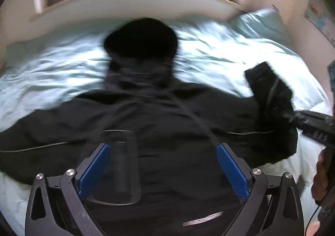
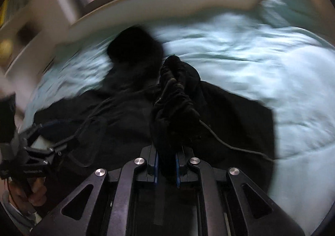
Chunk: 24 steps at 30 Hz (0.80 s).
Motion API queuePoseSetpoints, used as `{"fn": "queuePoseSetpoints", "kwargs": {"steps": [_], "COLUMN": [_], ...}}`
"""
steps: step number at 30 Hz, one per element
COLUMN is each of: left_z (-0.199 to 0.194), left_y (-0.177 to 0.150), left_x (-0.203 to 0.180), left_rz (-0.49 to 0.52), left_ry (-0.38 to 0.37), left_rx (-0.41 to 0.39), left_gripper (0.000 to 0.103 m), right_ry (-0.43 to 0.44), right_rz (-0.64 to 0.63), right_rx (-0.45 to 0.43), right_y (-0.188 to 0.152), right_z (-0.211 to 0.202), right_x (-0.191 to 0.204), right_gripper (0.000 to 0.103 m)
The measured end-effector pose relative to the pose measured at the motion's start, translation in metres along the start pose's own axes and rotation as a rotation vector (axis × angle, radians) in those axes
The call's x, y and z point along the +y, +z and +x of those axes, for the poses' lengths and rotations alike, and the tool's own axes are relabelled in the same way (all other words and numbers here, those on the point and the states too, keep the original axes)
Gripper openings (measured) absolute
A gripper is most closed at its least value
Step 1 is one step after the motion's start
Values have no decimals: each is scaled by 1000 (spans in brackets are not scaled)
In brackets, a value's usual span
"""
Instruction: Fold large clothes
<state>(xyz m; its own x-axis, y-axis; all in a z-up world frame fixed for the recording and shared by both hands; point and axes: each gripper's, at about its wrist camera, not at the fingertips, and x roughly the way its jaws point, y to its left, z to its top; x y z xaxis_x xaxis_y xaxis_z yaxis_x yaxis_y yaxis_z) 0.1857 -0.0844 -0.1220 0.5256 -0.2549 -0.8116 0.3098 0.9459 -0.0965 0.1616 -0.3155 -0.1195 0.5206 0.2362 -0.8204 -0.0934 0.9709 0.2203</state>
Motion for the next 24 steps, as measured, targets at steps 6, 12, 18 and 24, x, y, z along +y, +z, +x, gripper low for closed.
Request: {"fn": "queuePoseSetpoints", "kwargs": {"steps": [6, 12, 18, 24], "left_z": [-13, 4, 34, 82], "left_y": [-26, -54, -60, -49], "left_x": [82, 138, 145, 119], "left_rz": [-71, -210, -212, -236], "left_ry": [109, 45, -50, -294], "left_rx": [-55, 7, 76, 125], "left_gripper": [101, 101, 101, 101], "right_ry": [83, 22, 94, 63], "right_rz": [-139, -169, -199, -169], "right_rx": [191, 366, 341, 242], "right_y": [-6, -36, -30, -31], "right_z": [110, 209, 176, 100], "right_x": [98, 116, 120, 80], "right_gripper": [13, 20, 45, 53]}}
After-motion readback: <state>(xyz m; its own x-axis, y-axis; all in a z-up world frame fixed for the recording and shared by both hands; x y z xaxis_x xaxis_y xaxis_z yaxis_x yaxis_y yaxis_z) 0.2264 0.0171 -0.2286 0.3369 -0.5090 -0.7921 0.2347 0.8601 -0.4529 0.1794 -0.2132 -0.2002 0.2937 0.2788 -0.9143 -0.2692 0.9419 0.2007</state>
